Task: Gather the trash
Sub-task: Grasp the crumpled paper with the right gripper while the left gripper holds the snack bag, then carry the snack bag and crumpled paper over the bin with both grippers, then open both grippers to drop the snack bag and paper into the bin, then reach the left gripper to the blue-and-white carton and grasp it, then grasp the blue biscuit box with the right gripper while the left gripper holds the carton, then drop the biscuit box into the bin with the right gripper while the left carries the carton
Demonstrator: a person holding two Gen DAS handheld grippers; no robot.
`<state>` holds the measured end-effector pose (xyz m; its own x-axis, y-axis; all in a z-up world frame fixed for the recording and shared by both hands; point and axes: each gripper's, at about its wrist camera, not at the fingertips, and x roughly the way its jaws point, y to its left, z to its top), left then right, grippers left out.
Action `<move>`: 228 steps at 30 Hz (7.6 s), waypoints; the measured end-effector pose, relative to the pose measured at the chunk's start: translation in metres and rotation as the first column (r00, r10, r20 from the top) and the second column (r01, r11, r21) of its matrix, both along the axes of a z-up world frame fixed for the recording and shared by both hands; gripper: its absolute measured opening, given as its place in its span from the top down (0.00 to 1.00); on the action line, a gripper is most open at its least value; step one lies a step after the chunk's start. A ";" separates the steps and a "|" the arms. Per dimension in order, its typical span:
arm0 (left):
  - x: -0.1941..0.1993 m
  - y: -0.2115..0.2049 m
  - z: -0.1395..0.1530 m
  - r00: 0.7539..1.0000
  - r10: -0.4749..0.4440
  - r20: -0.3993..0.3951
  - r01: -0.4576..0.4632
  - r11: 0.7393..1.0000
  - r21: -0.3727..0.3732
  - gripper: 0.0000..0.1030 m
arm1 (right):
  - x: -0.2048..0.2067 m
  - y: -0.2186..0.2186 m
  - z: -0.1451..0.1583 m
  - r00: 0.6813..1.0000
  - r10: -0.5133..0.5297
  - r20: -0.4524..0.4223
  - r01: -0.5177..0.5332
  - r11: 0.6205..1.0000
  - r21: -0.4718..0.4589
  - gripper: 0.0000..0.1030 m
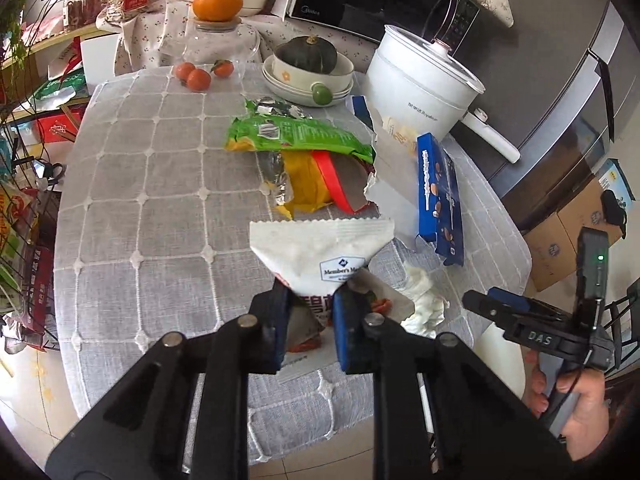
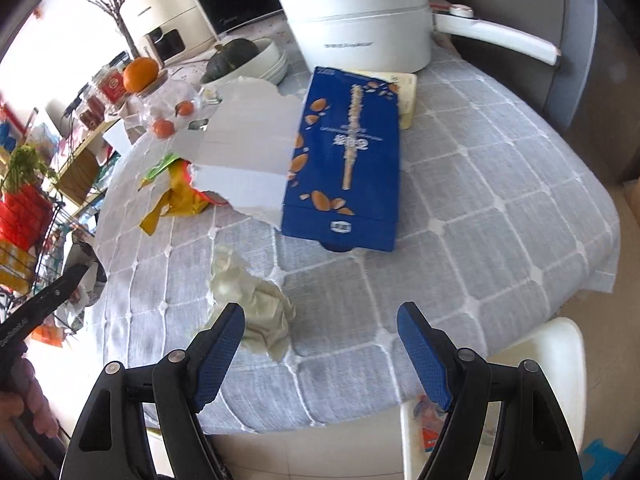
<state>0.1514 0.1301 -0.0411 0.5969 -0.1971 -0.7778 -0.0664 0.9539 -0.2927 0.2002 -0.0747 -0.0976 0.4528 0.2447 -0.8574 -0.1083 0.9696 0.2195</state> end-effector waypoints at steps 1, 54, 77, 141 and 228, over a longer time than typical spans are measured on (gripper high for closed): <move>-0.001 0.003 -0.001 1.000 0.001 -0.001 -0.001 1.000 0.001 0.80 | 0.003 0.007 -0.007 1.000 0.006 -0.011 -0.006 1.000 0.006 0.22; -0.057 -0.211 0.004 0.875 -0.482 0.033 0.476 0.872 0.109 0.79 | -0.121 -0.175 0.039 0.992 -0.130 0.003 0.130 0.991 -0.033 0.83; -0.066 -0.302 -0.040 0.808 -0.589 -0.017 0.579 0.788 0.210 0.23 | -0.155 -0.260 -0.002 0.962 -0.252 -0.109 0.245 0.967 -0.072 0.83; 0.136 -0.073 -0.041 0.996 -0.079 0.047 0.080 0.997 -0.001 0.64 | -0.030 -0.131 0.024 0.990 -0.140 -0.023 0.133 0.972 -0.194 0.22; -0.085 -0.205 0.031 0.839 -0.519 0.166 0.508 0.855 0.105 0.98 | -0.140 -0.217 -0.008 0.917 -0.182 -0.354 0.160 0.983 -0.090 0.11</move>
<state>0.0667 -0.0747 -0.0105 0.5535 -0.4752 -0.6840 0.4865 0.8510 -0.1976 0.0607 -0.2915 -0.1054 0.1424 0.1363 -0.9804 0.1361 0.9784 0.1557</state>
